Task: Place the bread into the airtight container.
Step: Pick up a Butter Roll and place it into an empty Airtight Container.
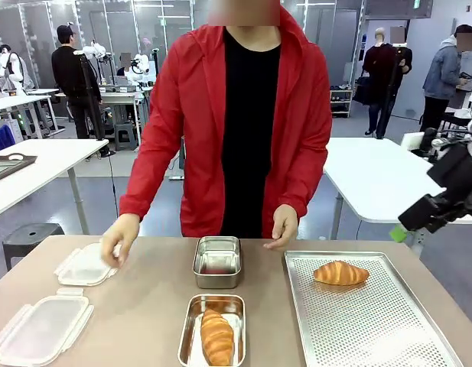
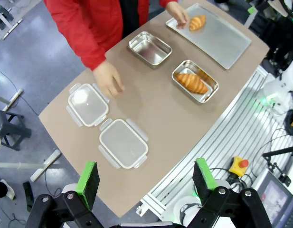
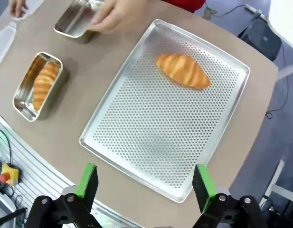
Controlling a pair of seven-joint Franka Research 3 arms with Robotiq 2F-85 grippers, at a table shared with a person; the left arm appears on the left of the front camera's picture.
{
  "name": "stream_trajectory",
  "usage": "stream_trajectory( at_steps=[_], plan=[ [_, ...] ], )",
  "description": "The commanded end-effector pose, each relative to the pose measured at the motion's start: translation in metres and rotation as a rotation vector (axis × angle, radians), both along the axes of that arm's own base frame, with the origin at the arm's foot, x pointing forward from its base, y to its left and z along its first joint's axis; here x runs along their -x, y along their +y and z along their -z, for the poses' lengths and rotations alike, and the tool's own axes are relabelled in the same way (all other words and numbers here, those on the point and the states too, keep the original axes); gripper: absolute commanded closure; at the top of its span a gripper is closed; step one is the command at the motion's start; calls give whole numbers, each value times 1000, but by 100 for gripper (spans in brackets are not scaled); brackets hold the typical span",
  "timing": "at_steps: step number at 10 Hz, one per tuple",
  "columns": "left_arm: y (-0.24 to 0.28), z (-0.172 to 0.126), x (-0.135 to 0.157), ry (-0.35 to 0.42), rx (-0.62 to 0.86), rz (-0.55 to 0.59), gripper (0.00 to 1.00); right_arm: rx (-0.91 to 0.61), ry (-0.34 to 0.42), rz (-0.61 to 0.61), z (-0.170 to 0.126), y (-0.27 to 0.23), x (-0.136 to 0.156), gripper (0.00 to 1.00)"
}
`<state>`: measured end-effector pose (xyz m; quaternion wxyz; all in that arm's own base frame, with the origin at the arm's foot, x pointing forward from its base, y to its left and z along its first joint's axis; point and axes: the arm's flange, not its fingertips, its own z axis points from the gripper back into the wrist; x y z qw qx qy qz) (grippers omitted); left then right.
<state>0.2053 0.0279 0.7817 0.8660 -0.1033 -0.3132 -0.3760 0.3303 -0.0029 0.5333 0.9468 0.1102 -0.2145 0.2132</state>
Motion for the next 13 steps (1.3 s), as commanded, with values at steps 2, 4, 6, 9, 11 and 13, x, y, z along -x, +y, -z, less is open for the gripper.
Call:
stream_trajectory(
  at_steps=[2, 4, 6, 9, 11, 13],
  plan=[
    [-1, -1, -1, -1, -1, 3, 0, -22, 38, -100, 29, -27, -22, 0],
    [-1, -1, -1, -1, -1, 3, 0, -1, -29, -140, 47, 2, -40, 0],
    [-1, -1, -1, -1, -1, 3, 0, -34, 1, -127, 74, 24, -61, 0],
    [-1, -1, -1, -1, -1, 3, 0, -76, -61, -77, 51, -26, -28, 0],
    [-1, -1, -1, -1, -1, 3, 0, -149, -136, -17, 24, -90, 34, 0],
    [-1, -1, -1, -1, -1, 3, 0, -185, -162, 30, 19, -130, 87, 0]
  ],
)
